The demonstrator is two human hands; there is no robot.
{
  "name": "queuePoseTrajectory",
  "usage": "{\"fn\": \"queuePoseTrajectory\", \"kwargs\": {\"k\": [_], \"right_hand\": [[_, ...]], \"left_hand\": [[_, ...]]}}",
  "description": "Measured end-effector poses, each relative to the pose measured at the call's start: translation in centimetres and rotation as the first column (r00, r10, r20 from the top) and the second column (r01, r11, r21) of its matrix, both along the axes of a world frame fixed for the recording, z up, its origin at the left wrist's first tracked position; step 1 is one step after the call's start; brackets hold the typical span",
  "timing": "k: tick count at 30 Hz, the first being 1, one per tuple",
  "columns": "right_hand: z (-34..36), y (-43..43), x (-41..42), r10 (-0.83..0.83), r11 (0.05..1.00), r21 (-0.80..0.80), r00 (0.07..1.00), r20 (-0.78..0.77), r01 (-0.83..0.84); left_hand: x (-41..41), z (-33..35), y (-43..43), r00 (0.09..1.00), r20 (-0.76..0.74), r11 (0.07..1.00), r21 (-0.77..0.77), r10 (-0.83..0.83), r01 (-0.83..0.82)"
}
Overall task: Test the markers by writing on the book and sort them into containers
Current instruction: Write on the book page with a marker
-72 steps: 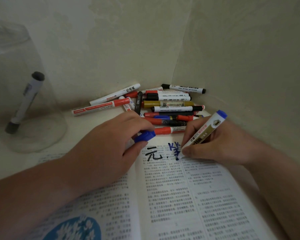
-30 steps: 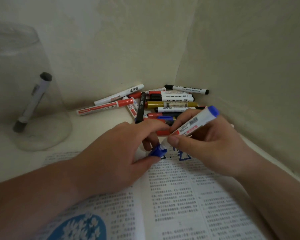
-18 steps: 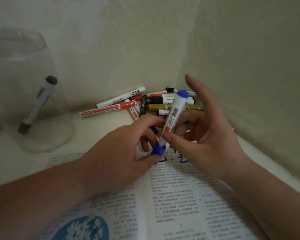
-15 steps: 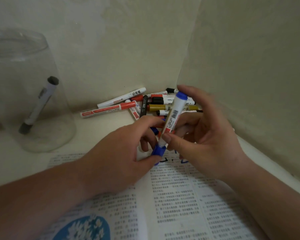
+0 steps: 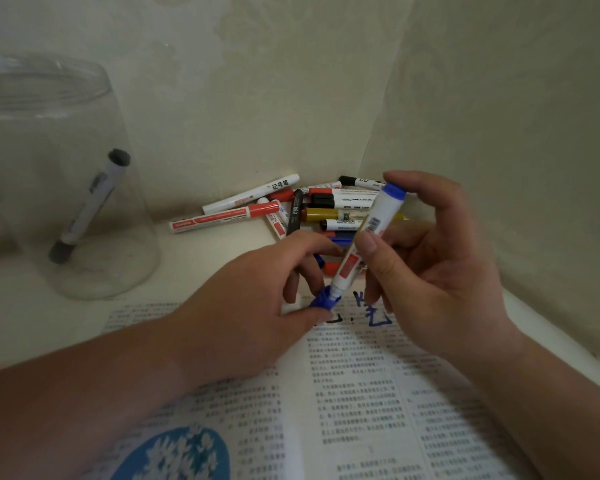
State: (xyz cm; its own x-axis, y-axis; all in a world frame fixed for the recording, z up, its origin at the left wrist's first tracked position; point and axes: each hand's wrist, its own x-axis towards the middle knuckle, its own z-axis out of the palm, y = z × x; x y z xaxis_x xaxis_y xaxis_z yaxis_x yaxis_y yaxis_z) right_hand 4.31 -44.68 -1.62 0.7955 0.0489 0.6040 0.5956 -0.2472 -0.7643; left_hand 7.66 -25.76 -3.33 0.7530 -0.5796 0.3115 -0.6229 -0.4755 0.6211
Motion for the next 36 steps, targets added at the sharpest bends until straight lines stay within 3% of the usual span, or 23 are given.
{"fn": "queuePoseTrajectory", "kwargs": {"k": [11,18,29,36], "right_hand": [[-0.3,-0.2,0.2,-0.03,1.0,-0.001,1.0,0.006,0.03],[-0.5,-0.1,0.4,0.008,0.993,-0.114,1.0,0.017,-0.006],[-0.4,0.6,0.4,-0.029,0.993,-0.119,0.998,-0.05,0.023],[-0.3,1.0,-0.2,-0.043,0.989,-0.142,0.997,-0.063,0.034]], "left_hand": [[0.1,-0.1,0.1,1.0,-0.016,1.0,-0.029,0.003,-0.004],[0.2,-0.4,0.2,0.998,-0.063,0.995,-0.095,-0.013,0.006],[0.1,-0.1,0.1,0.999,-0.039,0.992,-0.126,0.003,-0.008],[-0.1,0.2,0.0,1.0,0.004,0.998,-0.062,0.009,-0.008]]}}
